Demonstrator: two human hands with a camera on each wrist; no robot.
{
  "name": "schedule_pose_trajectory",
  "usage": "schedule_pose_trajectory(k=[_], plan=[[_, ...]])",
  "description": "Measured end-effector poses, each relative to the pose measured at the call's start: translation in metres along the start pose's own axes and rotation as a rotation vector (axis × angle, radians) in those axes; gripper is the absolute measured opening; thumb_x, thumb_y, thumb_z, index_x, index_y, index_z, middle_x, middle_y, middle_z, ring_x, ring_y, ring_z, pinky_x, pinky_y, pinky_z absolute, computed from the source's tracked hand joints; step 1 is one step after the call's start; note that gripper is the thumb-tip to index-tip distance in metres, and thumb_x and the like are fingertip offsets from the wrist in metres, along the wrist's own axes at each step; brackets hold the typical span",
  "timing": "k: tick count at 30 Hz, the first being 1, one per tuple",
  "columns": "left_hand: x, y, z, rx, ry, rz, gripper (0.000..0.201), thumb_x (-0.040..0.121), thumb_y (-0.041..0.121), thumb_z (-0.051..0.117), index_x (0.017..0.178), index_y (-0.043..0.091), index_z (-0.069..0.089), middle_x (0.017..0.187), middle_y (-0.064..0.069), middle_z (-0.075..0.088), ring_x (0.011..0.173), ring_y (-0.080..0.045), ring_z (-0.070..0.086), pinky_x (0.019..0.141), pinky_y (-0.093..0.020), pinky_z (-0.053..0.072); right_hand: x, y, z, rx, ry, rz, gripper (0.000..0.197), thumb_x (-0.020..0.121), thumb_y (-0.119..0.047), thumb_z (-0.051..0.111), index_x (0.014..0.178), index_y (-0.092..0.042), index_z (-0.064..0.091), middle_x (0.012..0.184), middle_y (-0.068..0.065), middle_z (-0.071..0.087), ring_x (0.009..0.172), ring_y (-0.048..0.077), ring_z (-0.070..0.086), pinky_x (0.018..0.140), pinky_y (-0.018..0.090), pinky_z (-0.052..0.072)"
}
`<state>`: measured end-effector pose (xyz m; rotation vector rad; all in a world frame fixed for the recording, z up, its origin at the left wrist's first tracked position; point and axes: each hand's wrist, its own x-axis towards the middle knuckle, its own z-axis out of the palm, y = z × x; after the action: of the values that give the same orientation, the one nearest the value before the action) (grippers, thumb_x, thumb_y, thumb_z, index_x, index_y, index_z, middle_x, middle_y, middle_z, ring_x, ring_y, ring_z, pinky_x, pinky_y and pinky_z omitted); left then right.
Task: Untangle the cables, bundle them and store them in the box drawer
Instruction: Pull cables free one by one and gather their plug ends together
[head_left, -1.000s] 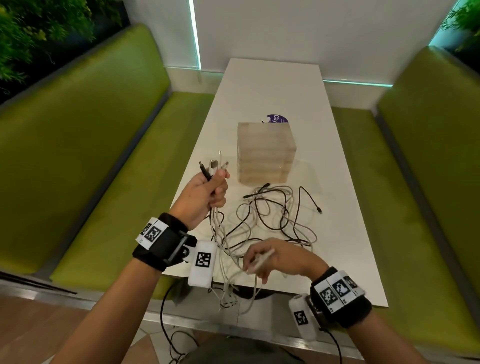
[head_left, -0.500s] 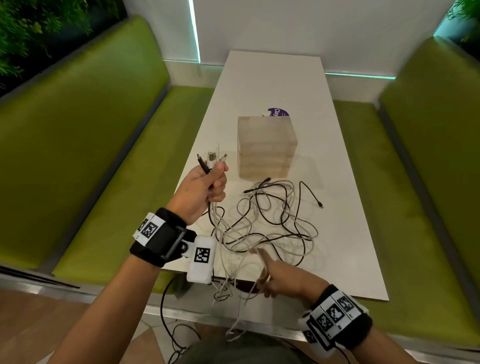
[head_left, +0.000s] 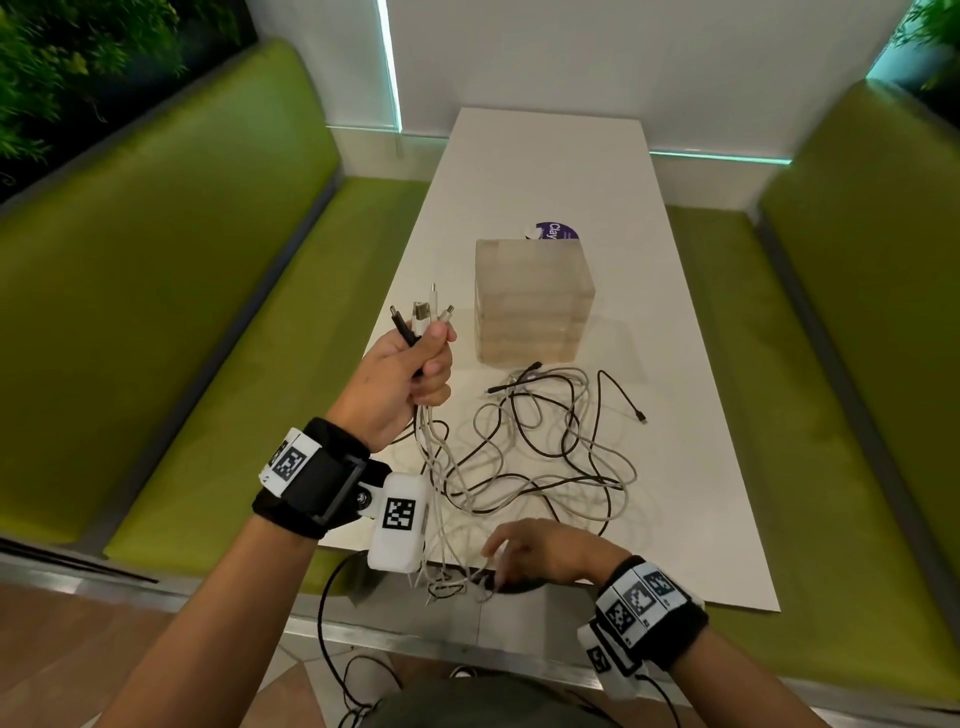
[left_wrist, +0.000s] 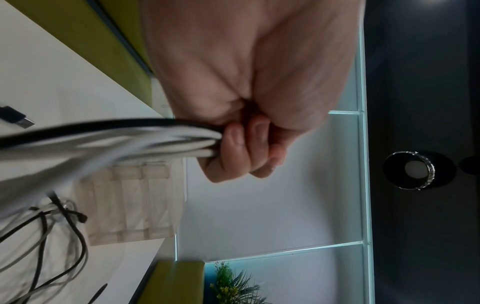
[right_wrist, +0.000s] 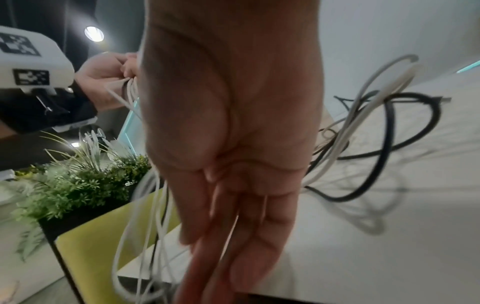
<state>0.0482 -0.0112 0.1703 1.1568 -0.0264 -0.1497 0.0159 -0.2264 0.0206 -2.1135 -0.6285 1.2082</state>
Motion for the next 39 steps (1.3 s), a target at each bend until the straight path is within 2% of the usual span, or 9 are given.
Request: schedule_pose_trajectory(k=[2, 7, 13, 18, 21, 25, 31, 34, 39], plan=[[0.000, 0.000, -0.004, -0.005, 0.001, 0.006, 0.021, 0.100, 0.019, 0.039, 0.085, 0.009, 0.051, 0.054, 0.007, 0.036, 0.040, -0.002, 0.024, 0.040, -0.016, 0.022, 0.002, -0.003, -0.001, 0.093, -0.062, 0.020, 0.024, 0.090, -0.007, 0.048, 0.107, -0.012, 0.063, 0.088, 0.000, 0.070, 0.077, 0.012, 0.062, 0.076, 0.027, 0.050], [-0.004, -0.002, -0.010, -0.001, 0.011, 0.001, 0.021, 0.099, 0.019, 0.040, 0.085, 0.009, 0.052, 0.054, 0.007, 0.036, 0.040, -0.002, 0.023, 0.039, -0.015, 0.023, 0.014, -0.004, -0.020, 0.052, 0.318, -0.102, 0.019, 0.089, -0.015, 0.064, 0.107, -0.009, 0.067, 0.089, -0.004, 0.062, 0.071, -0.002, 0.056, 0.071, 0.016, 0.048], [-0.009, -0.002, -0.022, 0.014, 0.055, 0.001, 0.020, 0.098, 0.021, 0.042, 0.087, 0.009, 0.052, 0.054, 0.006, 0.034, 0.041, -0.003, 0.021, 0.042, -0.018, 0.016, 0.027, -0.011, -0.003, -0.226, 0.111, 0.012, 0.035, 0.084, -0.019, 0.065, 0.117, -0.024, 0.056, 0.095, 0.002, 0.068, 0.086, 0.017, 0.061, 0.079, 0.030, 0.049], [-0.011, -0.001, -0.031, -0.005, 0.083, -0.006, 0.019, 0.098, 0.020, 0.041, 0.087, 0.008, 0.051, 0.054, 0.006, 0.034, 0.041, -0.003, 0.021, 0.043, -0.019, 0.015, 0.036, -0.012, -0.029, -0.075, 0.478, -0.063, 0.016, 0.089, -0.029, 0.063, 0.099, -0.018, 0.059, 0.086, -0.003, 0.059, 0.078, 0.016, 0.056, 0.071, 0.031, 0.046], [-0.010, -0.003, -0.032, -0.004, 0.087, -0.012, 0.019, 0.098, 0.020, 0.041, 0.088, 0.008, 0.052, 0.054, 0.006, 0.034, 0.041, -0.003, 0.021, 0.044, -0.020, 0.014, 0.052, -0.012, -0.059, -0.059, 0.681, -0.012, 0.031, 0.088, -0.029, 0.064, 0.115, -0.017, 0.058, 0.094, -0.001, 0.055, 0.086, 0.016, 0.053, 0.070, 0.026, 0.039], [-0.008, -0.006, -0.032, 0.009, 0.069, -0.015, 0.019, 0.098, 0.020, 0.042, 0.088, 0.008, 0.052, 0.055, 0.005, 0.033, 0.042, -0.004, 0.020, 0.043, -0.019, 0.016, 0.077, -0.012, -0.070, -0.096, 0.471, 0.090, 0.067, 0.083, -0.040, 0.068, 0.142, -0.030, 0.038, 0.129, 0.011, 0.045, 0.115, 0.024, 0.053, 0.096, 0.033, 0.042], [-0.008, -0.008, -0.035, 0.002, 0.073, -0.023, 0.020, 0.099, 0.020, 0.041, 0.088, 0.008, 0.052, 0.055, 0.005, 0.034, 0.042, -0.003, 0.021, 0.040, -0.016, 0.021, 0.084, -0.016, -0.062, -0.207, 0.356, 0.048, 0.017, 0.086, -0.032, 0.066, 0.085, -0.016, 0.062, 0.087, -0.001, 0.055, 0.079, 0.015, 0.053, 0.064, 0.023, 0.039], [-0.007, -0.008, -0.037, -0.004, 0.075, -0.024, 0.019, 0.098, 0.020, 0.041, 0.088, 0.008, 0.051, 0.055, 0.005, 0.033, 0.041, -0.003, 0.021, 0.040, -0.016, 0.020, 0.080, -0.013, -0.079, -0.042, 0.613, -0.001, 0.011, 0.089, -0.027, 0.060, 0.085, -0.017, 0.063, 0.077, -0.002, 0.057, 0.072, 0.015, 0.054, 0.064, 0.027, 0.042], [-0.006, -0.009, -0.037, -0.011, 0.064, -0.029, 0.019, 0.097, 0.022, 0.043, 0.087, 0.007, 0.052, 0.055, 0.004, 0.034, 0.041, -0.003, 0.022, 0.039, -0.015, 0.024, 0.089, 0.022, -0.126, -0.225, 0.893, 0.193, 0.039, 0.085, 0.003, 0.046, 0.114, -0.016, 0.064, 0.119, 0.011, 0.058, 0.112, 0.032, 0.055, 0.091, 0.040, 0.048]])
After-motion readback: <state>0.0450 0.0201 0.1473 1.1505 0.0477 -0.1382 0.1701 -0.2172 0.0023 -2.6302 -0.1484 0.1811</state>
